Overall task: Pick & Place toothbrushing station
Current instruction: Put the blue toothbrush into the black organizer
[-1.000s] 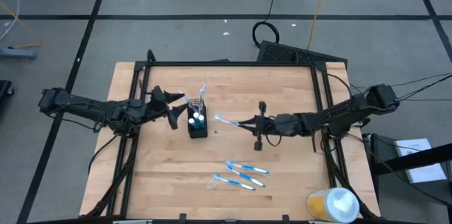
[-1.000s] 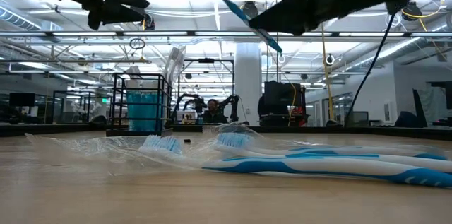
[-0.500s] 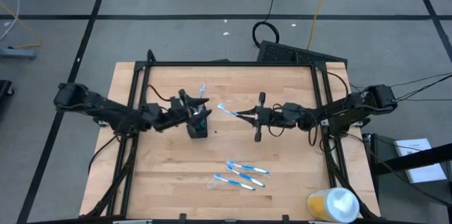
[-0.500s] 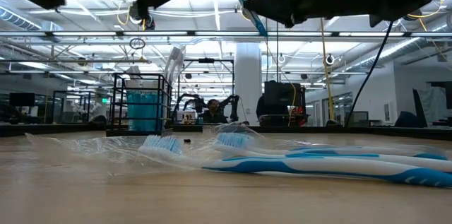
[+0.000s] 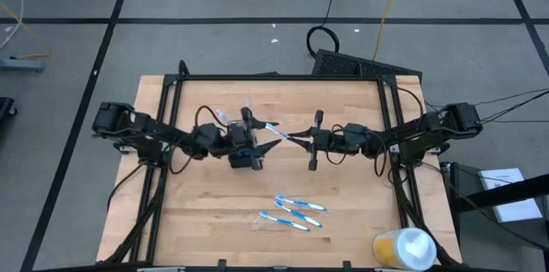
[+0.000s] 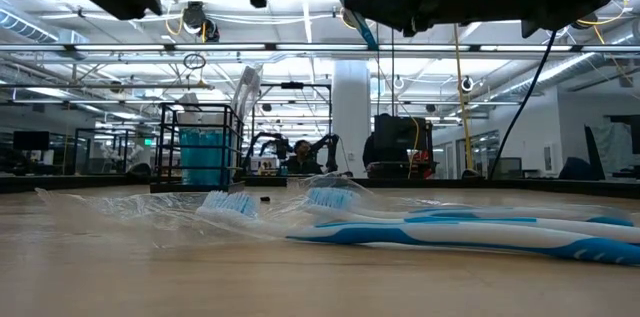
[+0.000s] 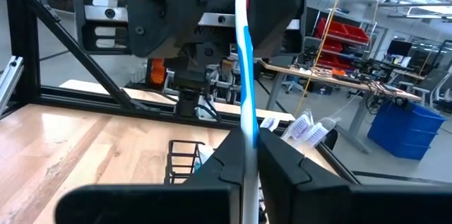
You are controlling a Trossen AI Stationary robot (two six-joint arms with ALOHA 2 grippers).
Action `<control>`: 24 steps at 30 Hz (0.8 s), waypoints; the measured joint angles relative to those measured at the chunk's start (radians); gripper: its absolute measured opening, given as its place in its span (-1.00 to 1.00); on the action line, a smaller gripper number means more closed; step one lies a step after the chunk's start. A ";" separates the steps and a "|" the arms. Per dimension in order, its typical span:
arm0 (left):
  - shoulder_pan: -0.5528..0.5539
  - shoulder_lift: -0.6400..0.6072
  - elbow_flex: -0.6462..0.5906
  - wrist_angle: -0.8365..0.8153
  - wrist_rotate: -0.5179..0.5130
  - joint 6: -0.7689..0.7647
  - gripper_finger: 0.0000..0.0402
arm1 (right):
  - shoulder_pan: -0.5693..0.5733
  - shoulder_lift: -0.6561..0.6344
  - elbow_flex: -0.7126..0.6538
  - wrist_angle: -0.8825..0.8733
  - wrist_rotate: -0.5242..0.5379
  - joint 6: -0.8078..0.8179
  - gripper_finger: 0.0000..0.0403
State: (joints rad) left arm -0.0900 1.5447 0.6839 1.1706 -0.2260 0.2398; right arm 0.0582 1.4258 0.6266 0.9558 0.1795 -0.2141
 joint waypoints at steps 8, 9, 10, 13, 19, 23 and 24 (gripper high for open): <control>0.000 0.008 0.016 0.000 0.000 0.017 0.13 | 0.000 0.000 0.000 -0.003 0.002 -0.009 -0.94; 0.000 0.008 0.016 0.000 0.000 0.018 0.13 | 0.000 0.000 0.000 -0.003 0.002 -0.011 -0.94; 0.000 0.008 0.016 0.001 0.000 0.018 0.13 | 0.000 0.000 0.000 -0.003 0.002 -0.011 -0.94; -0.001 0.008 0.016 0.001 0.000 0.018 0.13 | 0.000 0.000 0.000 -0.002 0.004 -0.015 -0.94; -0.010 0.008 0.016 0.001 0.000 0.018 0.13 | 0.000 -0.001 0.001 0.008 0.007 -0.019 -0.94; -0.012 0.008 0.016 0.001 0.000 0.021 0.13 | 0.000 -0.001 0.001 0.004 0.008 -0.019 -0.94; -0.012 0.008 0.016 0.001 0.000 0.019 0.13 | 0.000 -0.001 0.001 0.004 0.008 -0.019 -0.94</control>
State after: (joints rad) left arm -0.1017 1.5524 0.6994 1.1713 -0.2256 0.2588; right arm 0.0586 1.4250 0.6273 0.9594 0.1879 -0.2333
